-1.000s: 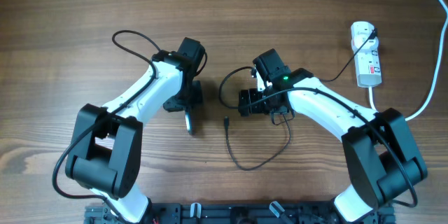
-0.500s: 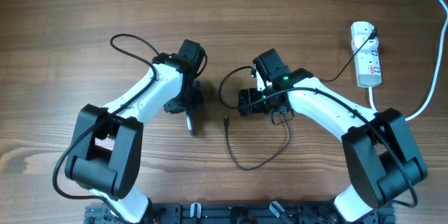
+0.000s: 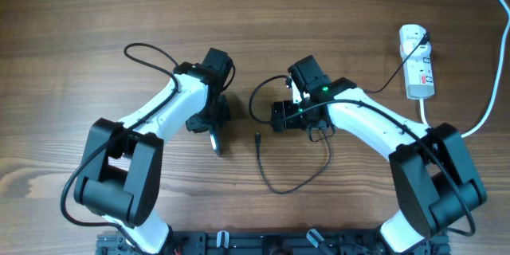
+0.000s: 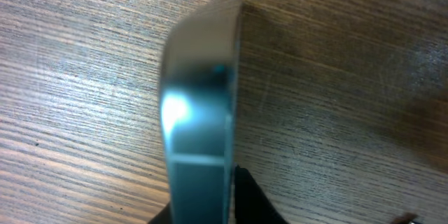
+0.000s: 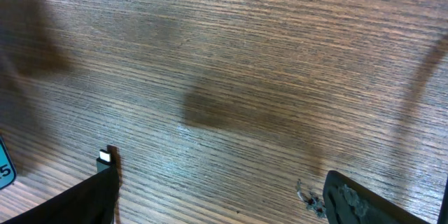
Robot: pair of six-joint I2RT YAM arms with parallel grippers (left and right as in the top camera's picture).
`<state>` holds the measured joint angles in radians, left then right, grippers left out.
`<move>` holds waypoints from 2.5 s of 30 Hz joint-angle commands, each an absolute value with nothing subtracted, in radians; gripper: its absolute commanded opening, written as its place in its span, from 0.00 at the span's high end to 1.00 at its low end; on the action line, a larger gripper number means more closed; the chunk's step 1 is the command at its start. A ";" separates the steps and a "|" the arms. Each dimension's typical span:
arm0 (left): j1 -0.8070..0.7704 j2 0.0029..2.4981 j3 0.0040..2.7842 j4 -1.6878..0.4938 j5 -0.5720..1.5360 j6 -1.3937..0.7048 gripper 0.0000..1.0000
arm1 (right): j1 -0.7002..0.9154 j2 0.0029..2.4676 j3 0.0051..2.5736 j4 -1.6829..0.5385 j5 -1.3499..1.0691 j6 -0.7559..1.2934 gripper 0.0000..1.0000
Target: Plug charger to phone and switch on socket
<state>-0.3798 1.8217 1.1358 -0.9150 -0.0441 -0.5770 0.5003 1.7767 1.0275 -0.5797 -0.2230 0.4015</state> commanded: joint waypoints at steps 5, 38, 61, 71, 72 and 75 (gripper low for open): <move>-0.381 1.829 1.127 -0.913 -0.038 -0.619 0.76 | 0.499 1.777 1.019 -0.578 -0.202 0.393 0.06; -0.381 1.829 1.127 -0.896 0.007 -0.671 0.85 | 0.499 1.777 1.019 -0.577 -0.202 0.392 0.02; -0.073 1.588 1.128 -0.747 0.526 -0.475 0.96 | 0.530 1.683 1.218 -0.843 -0.454 0.355 0.42; 0.226 1.599 1.113 -0.809 1.171 -0.015 0.96 | 0.652 1.695 1.175 -0.773 -0.379 0.475 0.57; 0.228 1.599 1.110 -0.815 1.178 -0.003 0.96 | 0.676 1.696 1.175 -0.773 -0.340 0.492 0.54; 0.228 1.599 1.093 -0.802 1.178 -0.004 0.96 | 0.772 1.698 1.175 -0.771 -0.161 0.567 0.49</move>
<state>0.2237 1.6028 1.1091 -0.8120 1.0710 -0.0761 0.7101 1.6886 1.1831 -0.7757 -0.3332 0.4976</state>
